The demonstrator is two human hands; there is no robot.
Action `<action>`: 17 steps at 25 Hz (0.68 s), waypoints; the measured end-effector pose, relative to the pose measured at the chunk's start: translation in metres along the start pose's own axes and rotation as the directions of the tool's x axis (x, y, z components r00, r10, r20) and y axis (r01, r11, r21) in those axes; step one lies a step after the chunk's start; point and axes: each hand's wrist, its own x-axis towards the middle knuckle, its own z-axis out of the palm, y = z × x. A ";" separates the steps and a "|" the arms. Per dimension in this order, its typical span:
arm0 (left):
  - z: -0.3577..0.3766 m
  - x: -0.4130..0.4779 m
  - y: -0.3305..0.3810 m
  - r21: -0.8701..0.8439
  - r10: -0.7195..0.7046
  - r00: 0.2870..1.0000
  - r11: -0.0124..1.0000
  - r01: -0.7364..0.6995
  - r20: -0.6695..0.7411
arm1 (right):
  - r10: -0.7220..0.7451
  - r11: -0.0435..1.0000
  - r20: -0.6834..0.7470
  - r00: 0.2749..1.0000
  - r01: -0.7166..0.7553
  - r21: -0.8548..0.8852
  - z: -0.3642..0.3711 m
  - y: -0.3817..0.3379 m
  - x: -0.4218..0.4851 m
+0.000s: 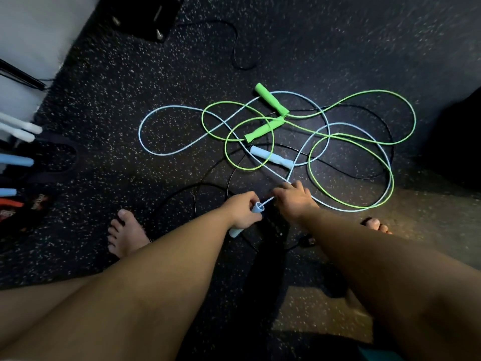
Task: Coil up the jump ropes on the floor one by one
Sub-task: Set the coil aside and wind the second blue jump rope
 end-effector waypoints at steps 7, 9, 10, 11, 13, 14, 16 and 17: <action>-0.080 -0.055 0.018 -0.262 -0.035 0.999 0.965 0.026 -0.031 | -0.246 0.969 -0.177 0.953 0.245 -0.028 -0.085 -0.053 -0.029; -0.098 -0.083 0.037 -0.386 0.024 0.998 0.921 -0.044 -0.058 | -0.336 0.925 -0.262 0.905 0.369 0.090 -0.109 -0.081 -0.049; -0.109 -0.100 0.046 -0.427 0.043 0.993 0.900 -0.085 -0.106 | -0.364 0.901 -0.322 0.874 0.418 0.116 -0.122 -0.095 -0.062; -0.119 -0.117 0.054 -0.471 0.058 0.985 0.873 -0.129 -0.161 | -0.371 0.880 -0.385 0.845 0.452 0.145 -0.135 -0.107 -0.074; -0.141 -0.148 0.064 -0.565 0.079 0.965 0.797 -0.213 -0.251 | -0.310 0.865 -0.475 0.824 0.452 0.218 -0.160 -0.117 -0.099; -0.152 -0.165 0.068 -0.591 0.097 0.955 0.767 -0.250 -0.279 | -0.257 0.866 -0.480 0.839 0.420 0.271 -0.170 -0.117 -0.111; -0.169 -0.190 0.074 -0.607 0.141 0.948 0.739 -0.293 -0.287 | -0.152 0.861 -0.449 0.881 0.341 0.377 -0.184 -0.107 -0.128; -0.176 -0.206 0.079 -0.610 0.173 0.946 0.729 -0.311 -0.275 | -0.124 0.850 -0.446 0.887 0.327 0.414 -0.193 -0.105 -0.140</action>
